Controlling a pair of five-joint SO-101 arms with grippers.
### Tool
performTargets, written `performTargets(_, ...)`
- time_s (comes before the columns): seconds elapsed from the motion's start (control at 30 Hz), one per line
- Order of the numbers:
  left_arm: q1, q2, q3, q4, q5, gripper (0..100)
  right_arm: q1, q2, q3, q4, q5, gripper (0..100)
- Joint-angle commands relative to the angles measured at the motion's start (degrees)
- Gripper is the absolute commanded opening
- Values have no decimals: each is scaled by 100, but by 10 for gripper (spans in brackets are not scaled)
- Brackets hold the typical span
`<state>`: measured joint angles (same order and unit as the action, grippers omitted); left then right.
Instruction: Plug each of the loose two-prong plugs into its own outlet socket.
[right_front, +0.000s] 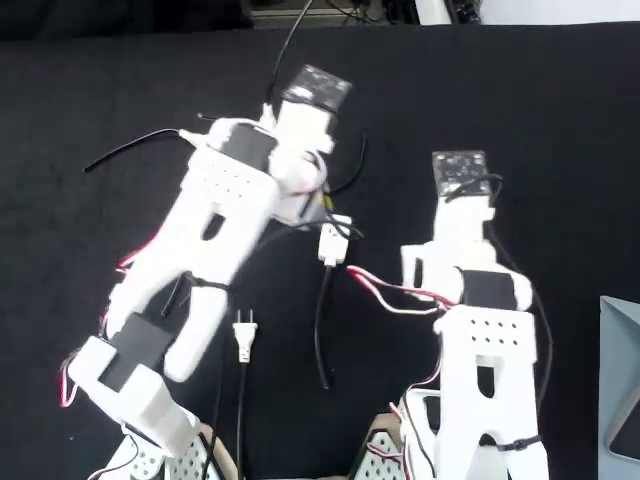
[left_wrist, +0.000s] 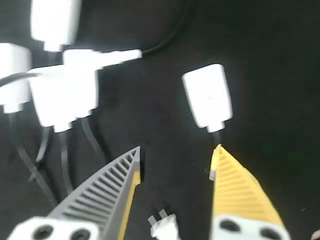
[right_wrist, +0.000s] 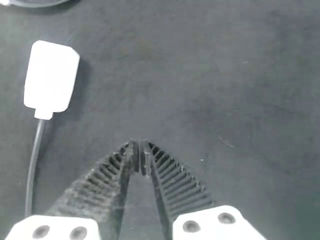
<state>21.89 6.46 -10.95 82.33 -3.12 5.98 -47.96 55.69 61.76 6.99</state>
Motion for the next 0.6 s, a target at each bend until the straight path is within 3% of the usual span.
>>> performTargets(0.0, 382, 18, 954, -1248, 475, 228, 281, -101, -374, -35, 0, 12)
performTargets(0.13, 488, 26, 1974, -2760, 554, 241, 457, -101, -444, -35, -193, 12)
performTargets(0.27, 497, 26, 2703, -3710, 554, 297, 545, -101, -488, -35, -237, 12)
performTargets(0.57, 796, 26, 2826, -3947, 563, 293, 527, -101, -488, -35, -237, 12)
